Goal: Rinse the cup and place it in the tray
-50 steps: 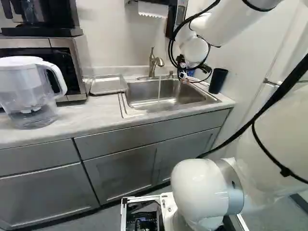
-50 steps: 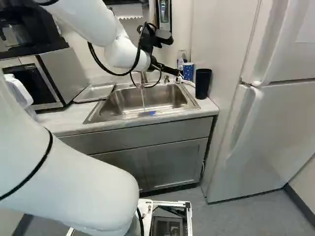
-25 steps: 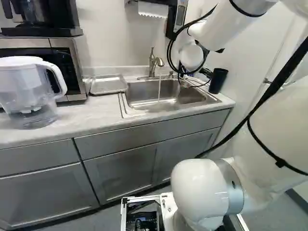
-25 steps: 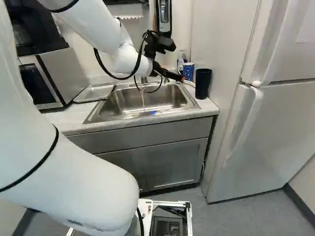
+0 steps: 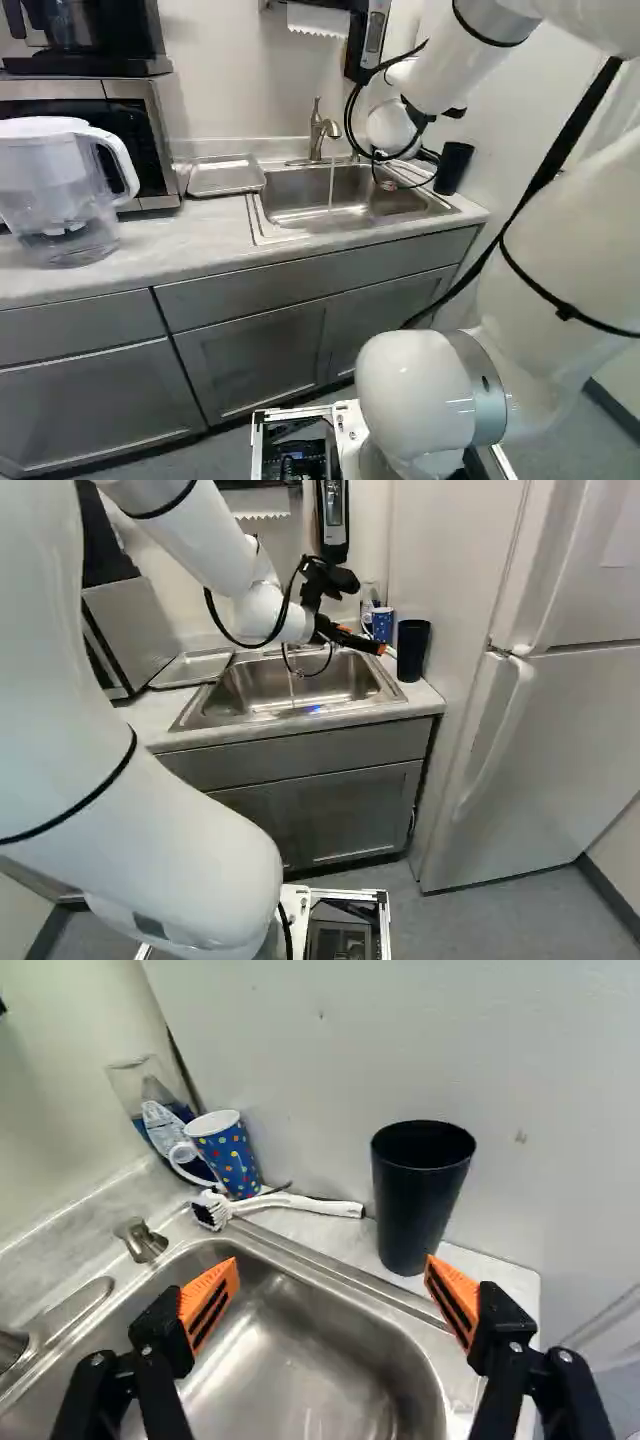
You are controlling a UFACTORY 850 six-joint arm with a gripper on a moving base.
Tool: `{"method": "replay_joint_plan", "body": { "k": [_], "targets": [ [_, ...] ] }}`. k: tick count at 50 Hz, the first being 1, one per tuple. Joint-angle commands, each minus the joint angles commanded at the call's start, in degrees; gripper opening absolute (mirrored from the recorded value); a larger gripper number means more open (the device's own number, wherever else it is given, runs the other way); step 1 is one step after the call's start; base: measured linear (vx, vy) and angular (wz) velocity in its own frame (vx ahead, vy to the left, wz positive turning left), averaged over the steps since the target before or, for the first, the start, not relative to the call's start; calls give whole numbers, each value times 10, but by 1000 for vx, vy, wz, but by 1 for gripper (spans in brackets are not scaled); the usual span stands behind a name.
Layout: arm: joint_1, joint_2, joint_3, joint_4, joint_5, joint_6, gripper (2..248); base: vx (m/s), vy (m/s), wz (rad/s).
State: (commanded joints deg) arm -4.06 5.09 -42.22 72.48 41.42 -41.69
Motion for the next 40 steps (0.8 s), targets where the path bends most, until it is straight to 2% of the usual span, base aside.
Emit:
{"method": "replay_joint_plan", "body": {
  "k": [12,40],
  "targets": [
    [0,-20,-2,26,39,0,247,0,0,0],
    [1,-28,-10,84,136,0,247,0,0,0]
  ]
}}
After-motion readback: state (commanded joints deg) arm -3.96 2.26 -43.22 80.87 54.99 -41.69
